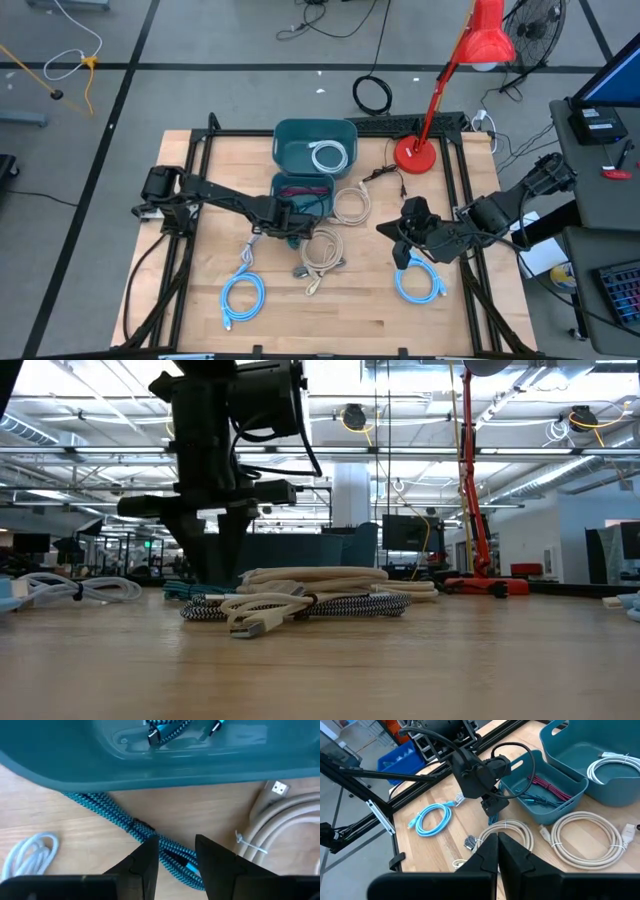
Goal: Pick & Place USB Port
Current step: Put the blue charger cable into the bottom blue bin
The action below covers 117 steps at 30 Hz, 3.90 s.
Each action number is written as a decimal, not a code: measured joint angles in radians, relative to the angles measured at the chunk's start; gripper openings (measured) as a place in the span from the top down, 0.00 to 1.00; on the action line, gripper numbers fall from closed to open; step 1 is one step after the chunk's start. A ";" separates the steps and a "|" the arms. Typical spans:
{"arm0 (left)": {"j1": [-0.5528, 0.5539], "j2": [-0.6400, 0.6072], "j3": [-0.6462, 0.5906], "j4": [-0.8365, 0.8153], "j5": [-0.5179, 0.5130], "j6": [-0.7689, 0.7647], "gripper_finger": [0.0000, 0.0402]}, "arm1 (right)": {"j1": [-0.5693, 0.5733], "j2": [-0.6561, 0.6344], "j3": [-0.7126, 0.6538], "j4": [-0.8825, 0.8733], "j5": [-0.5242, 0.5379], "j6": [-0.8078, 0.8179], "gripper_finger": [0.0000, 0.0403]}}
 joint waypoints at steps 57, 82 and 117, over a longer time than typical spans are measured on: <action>-0.012 -0.041 0.055 -0.228 0.024 1.941 0.67 | 0.000 -0.013 -0.120 0.238 -0.007 0.067 1.00; -0.001 -0.041 -0.127 -0.115 0.014 1.974 0.67 | 0.000 -0.015 -0.120 0.239 -0.013 0.060 1.00; 0.268 -0.042 0.385 -0.275 -0.044 1.596 0.98 | 0.000 -0.015 -0.121 0.240 -0.035 0.029 1.00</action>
